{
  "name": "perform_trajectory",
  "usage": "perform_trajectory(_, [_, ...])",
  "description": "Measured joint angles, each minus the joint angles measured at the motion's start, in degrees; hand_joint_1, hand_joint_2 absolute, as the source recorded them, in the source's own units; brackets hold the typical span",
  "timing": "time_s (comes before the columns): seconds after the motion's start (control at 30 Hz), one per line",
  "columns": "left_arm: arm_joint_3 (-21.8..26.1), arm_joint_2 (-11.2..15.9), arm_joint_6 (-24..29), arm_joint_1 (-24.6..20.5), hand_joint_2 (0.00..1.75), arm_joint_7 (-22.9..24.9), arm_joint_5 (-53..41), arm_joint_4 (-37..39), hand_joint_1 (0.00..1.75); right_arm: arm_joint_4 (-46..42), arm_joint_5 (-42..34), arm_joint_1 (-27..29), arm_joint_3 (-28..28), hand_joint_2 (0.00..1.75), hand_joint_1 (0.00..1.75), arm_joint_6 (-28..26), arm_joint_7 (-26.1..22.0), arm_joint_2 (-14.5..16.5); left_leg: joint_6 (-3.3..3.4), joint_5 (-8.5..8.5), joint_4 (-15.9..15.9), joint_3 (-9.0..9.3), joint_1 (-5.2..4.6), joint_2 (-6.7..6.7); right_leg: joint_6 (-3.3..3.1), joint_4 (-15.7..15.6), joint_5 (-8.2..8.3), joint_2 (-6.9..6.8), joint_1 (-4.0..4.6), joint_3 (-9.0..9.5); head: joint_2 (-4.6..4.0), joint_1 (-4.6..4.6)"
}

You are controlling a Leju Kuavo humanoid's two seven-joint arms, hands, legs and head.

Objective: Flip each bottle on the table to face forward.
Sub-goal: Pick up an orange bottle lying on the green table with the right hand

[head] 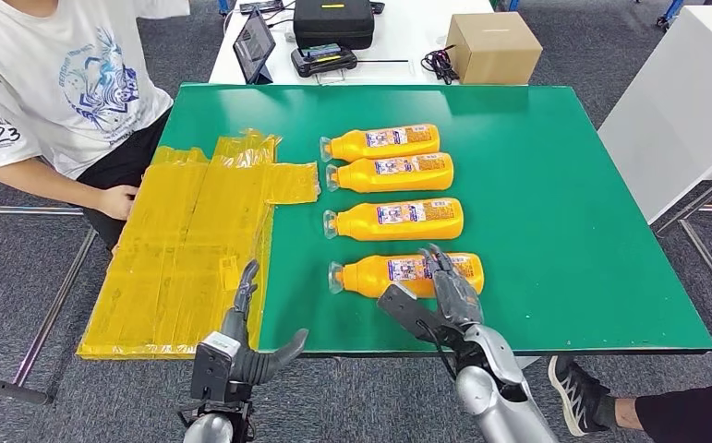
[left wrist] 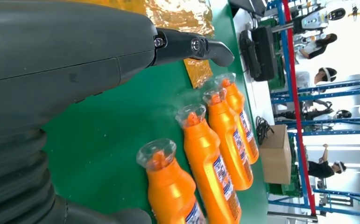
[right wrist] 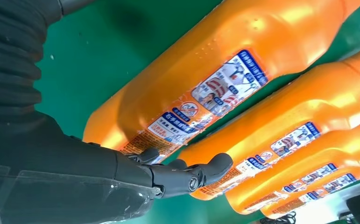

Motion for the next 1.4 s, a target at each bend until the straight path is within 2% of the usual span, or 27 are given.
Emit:
perform_trajectory(0.3, [0.21, 0.0, -0.57, -0.75, 1.75, 0.02, 0.09, 1.43, 0.0, 2.14, 2.4, -4.38, 3.56, 1.75, 0.0, 1.61, 2.59, -2.46, 0.0, 0.0, 0.0, 0.0, 0.0, 0.01, 0.0, 0.0, 0.0, 0.0, 0.0, 0.0, 0.0, -0.01])
perform_trajectory(0.53, [0.49, 0.0, -0.92, -0.94, 1.75, -0.01, 0.18, 2.23, 0.0, 3.14, 2.46, -7.24, 5.22, 1.75, 0.0, 2.34, 2.77, -2.96, 0.0, 0.01, 0.01, 0.0, 0.0, 0.01, 0.0, 0.01, 0.0, 0.0, 0.0, 0.0, 0.0, -0.01])
perform_trajectory(1.4, [0.62, 0.0, -1.28, -1.58, 1.75, -0.01, 0.26, 3.23, 0.0, 3.96, 1.15, -8.22, 6.66, 1.75, 0.0, 2.67, 3.04, -3.46, 0.0, 0.0, 0.01, 0.0, 0.0, 0.01, 0.0, 0.01, 0.0, 0.0, 0.0, 0.0, 0.0, -0.01])
